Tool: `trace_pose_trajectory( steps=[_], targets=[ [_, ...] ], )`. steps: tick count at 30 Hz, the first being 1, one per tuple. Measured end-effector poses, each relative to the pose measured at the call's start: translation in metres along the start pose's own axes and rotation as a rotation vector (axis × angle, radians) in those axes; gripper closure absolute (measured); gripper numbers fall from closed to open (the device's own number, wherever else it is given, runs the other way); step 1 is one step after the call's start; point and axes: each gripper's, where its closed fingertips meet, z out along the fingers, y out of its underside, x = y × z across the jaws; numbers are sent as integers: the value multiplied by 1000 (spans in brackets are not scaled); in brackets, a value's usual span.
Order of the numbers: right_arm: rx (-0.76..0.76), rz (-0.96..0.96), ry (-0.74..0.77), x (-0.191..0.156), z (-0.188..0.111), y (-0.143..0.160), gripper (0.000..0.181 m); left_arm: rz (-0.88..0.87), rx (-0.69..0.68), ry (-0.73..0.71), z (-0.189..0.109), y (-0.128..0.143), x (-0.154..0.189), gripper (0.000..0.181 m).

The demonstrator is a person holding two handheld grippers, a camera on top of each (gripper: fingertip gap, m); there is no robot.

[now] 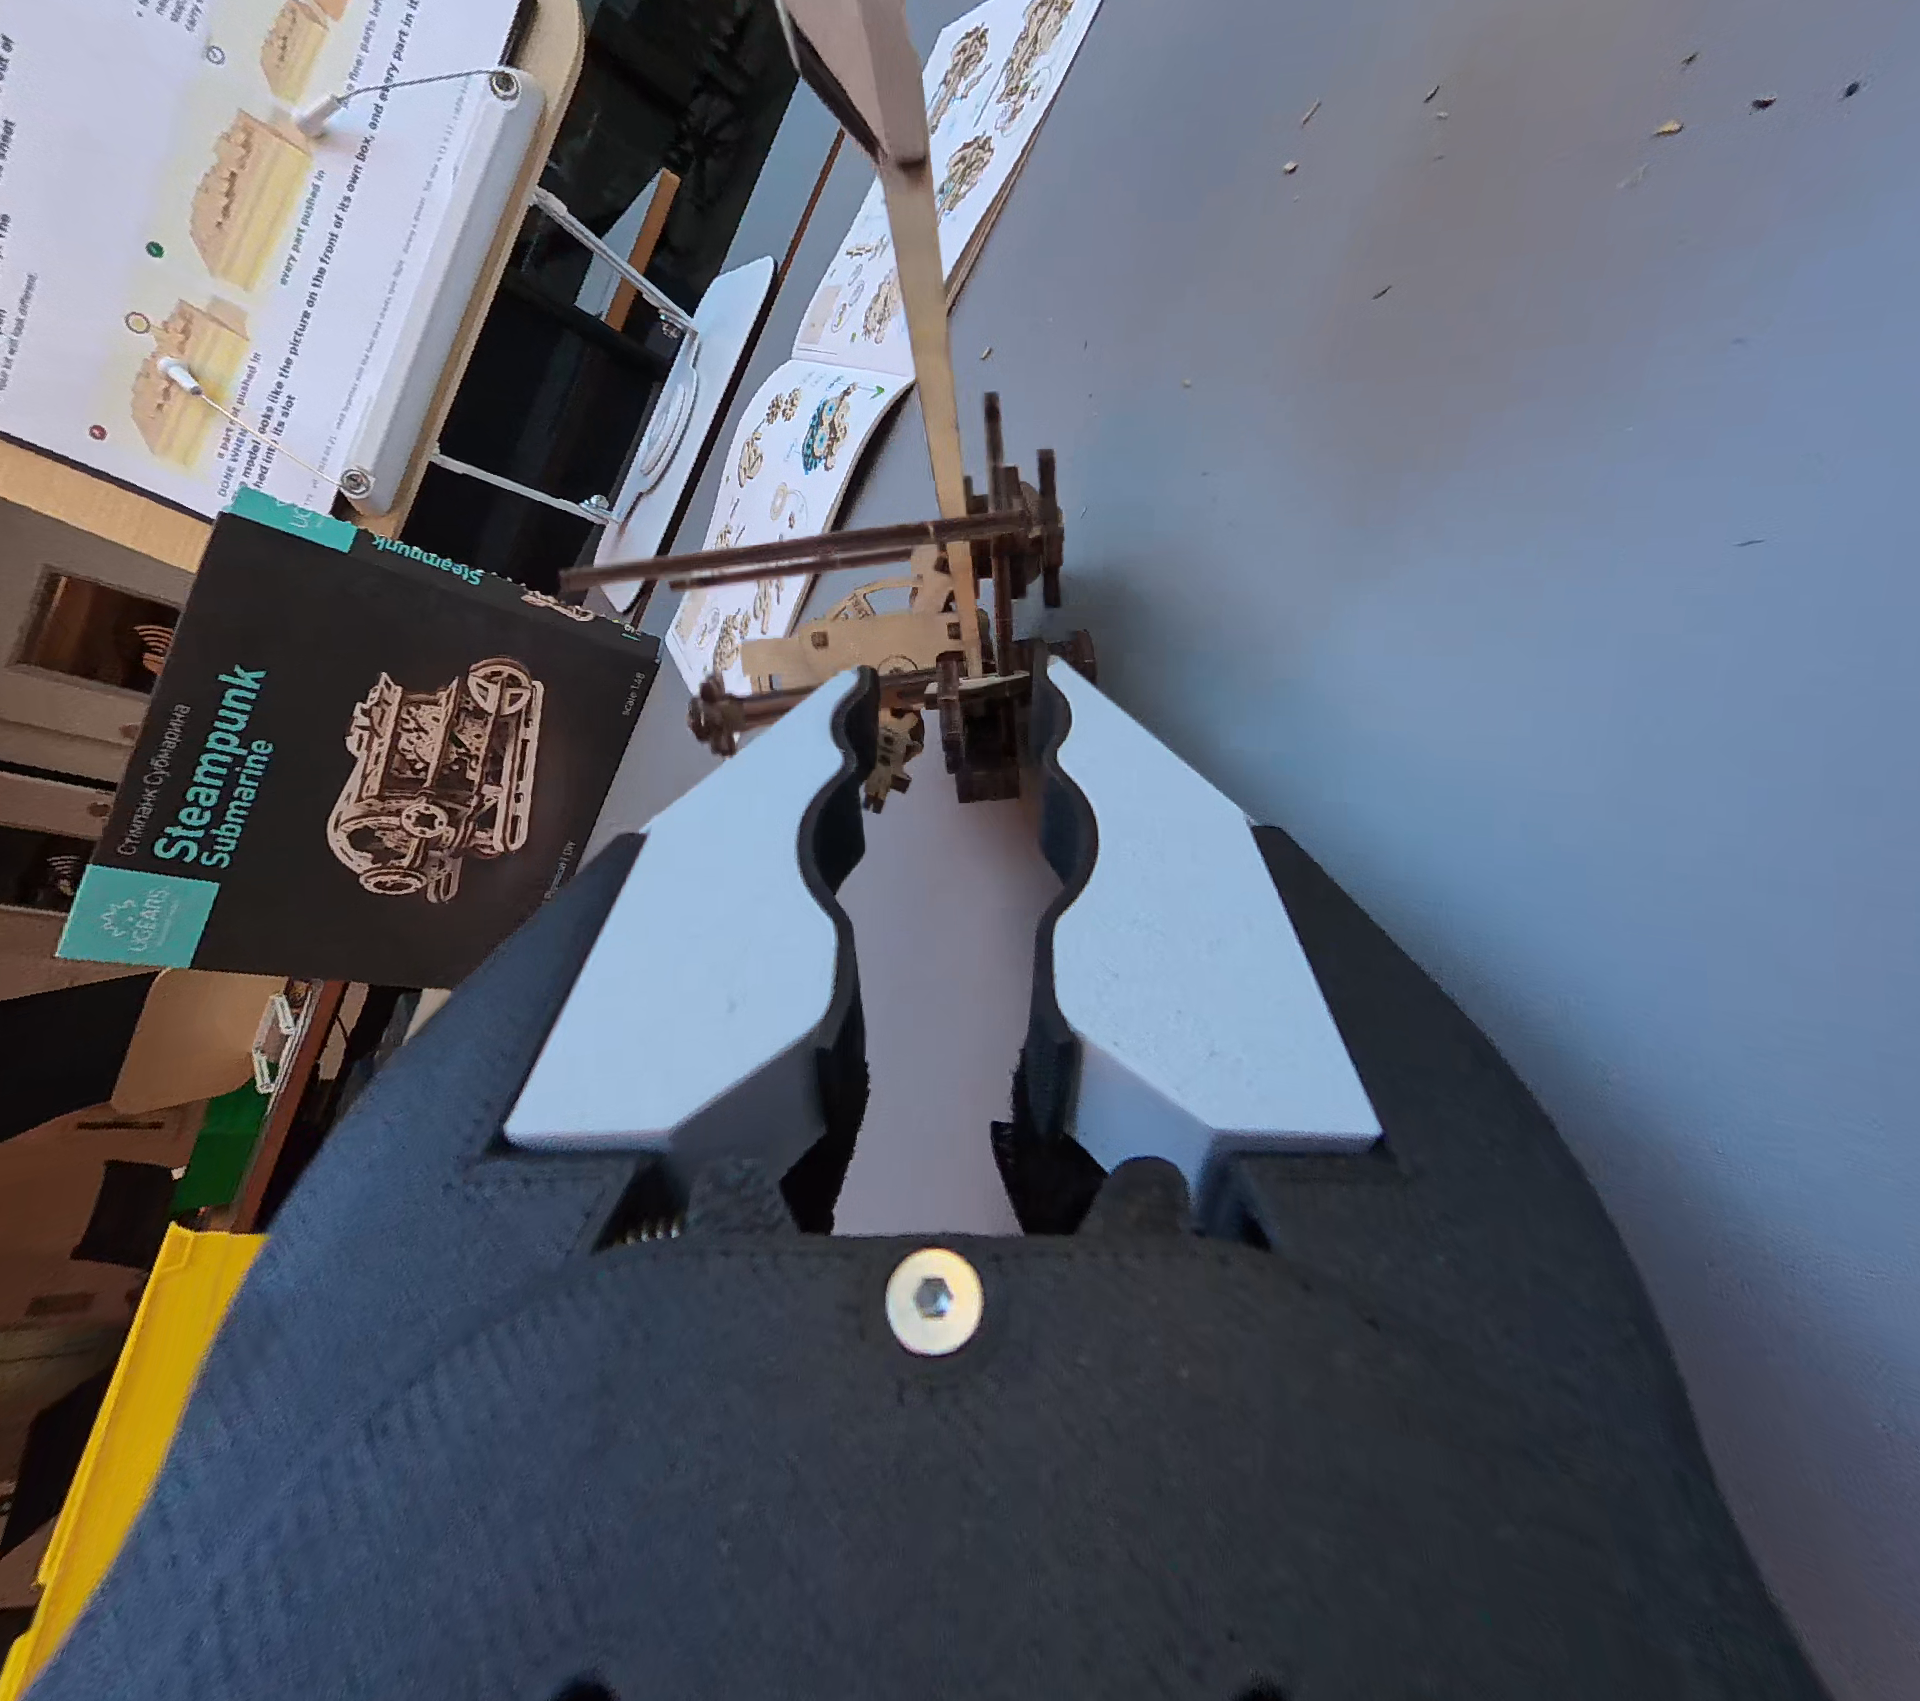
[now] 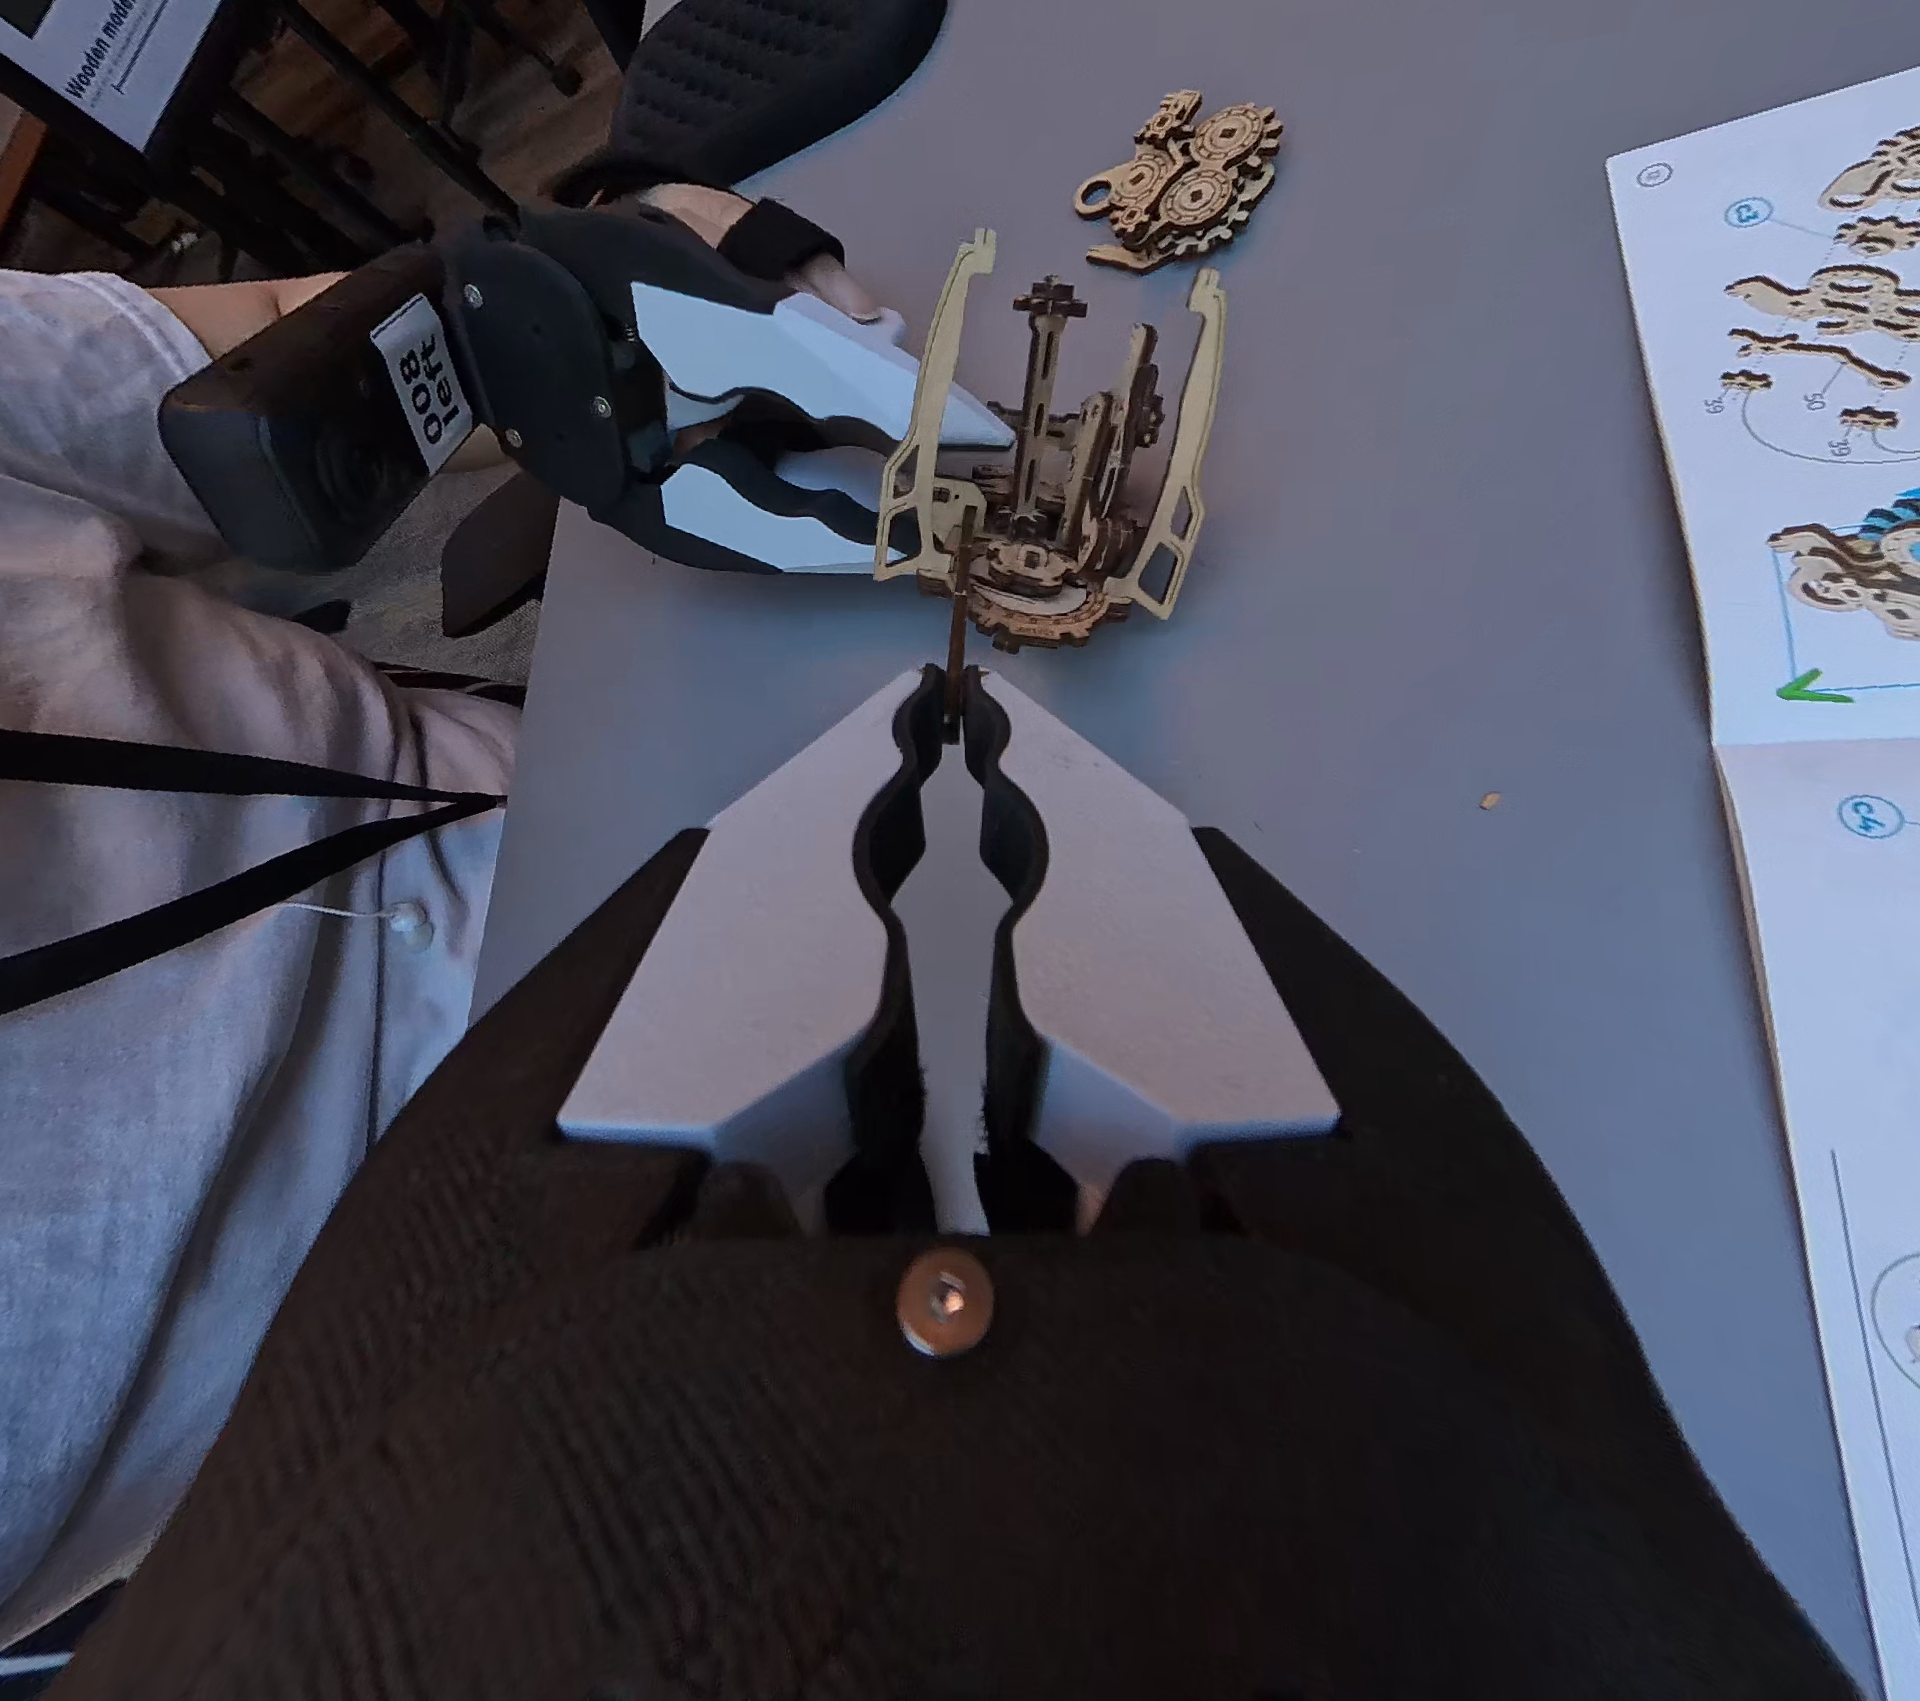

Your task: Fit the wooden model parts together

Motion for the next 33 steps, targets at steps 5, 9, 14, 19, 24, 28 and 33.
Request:
trace_pose_trajectory(
  steps=[5, 9, 14, 19, 24, 28, 33],
  targets=[
    [-16, 3, -22, 1, 4, -2, 179, -2, -39, 17, -3, 8, 3, 163],
    [-36, -11, -14, 2, 7, -2, 179, 50, -44, -2, -2, 10, 2, 164],
    [-2, -10, -27, 0, 14, -1, 179, 47, -41, 4, -2, 10, 2, 164],
    [20, -17, -16, 2, 19, -2, 179, 19, -48, 14, -2, 13, 0, 164],
    [48, 3, -22, 4, 20, -1, 179, -3, -51, 13, -2, 14, -1, 164],
    [35, 4, -34, 5, 17, 3, 180, -65, 12, 71, -3, 8, 3, 164],
    [8, 10, -45, 6, 21, 12, 179, -59, 14, 64, -1, 11, 2, 164]
  ],
)
